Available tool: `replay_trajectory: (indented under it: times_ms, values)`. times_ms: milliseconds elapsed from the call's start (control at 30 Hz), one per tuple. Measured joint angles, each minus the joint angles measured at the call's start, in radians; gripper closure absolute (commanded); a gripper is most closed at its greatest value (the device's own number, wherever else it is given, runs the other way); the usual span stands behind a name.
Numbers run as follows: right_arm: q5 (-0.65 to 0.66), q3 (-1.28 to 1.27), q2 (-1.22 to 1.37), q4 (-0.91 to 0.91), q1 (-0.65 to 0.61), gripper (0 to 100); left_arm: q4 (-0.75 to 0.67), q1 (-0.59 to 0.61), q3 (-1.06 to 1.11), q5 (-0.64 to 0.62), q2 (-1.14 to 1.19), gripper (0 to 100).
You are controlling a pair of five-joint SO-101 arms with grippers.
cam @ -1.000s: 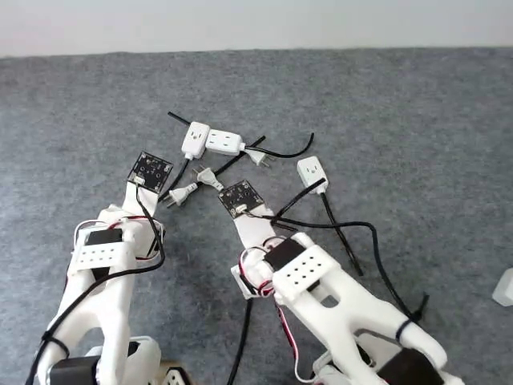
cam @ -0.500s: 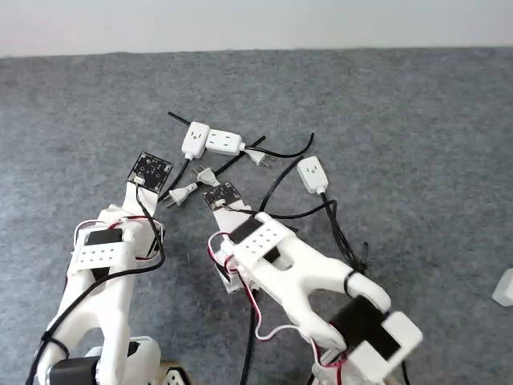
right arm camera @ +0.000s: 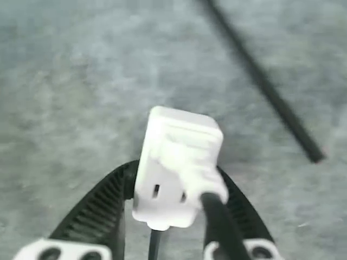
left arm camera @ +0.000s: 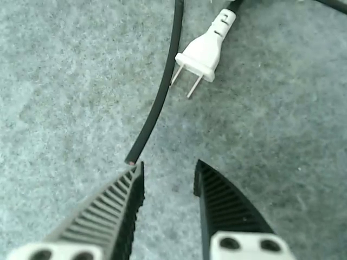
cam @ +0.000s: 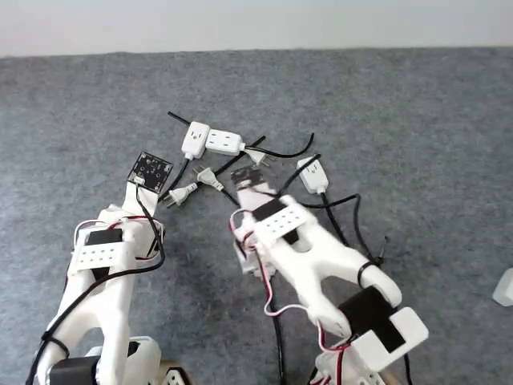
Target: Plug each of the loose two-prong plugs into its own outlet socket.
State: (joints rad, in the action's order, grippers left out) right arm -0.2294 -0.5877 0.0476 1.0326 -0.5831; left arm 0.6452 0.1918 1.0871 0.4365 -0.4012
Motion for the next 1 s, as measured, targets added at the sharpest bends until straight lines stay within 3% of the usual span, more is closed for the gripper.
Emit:
replay_trajectory:
  times_ms: [300,567,833,1000]
  values:
    - [0.031,-0.002,-0.218,0.13,0.27,99.1,0.0,0.0,0.0,0.0,0.0,86]
    - [0.239,-0.002,-0.462,0.249,0.718,99.1,0.0,-0.017,0.0,0.0,0.0,86]
    - [0.462,-0.002,-0.393,0.141,1.27,99.1,-0.003,-0.018,0.0,0.0,0.0,86]
    - [0.559,-0.002,-0.25,0.021,1.433,99.1,-0.025,-0.018,0.0,0.0,0.0,86]
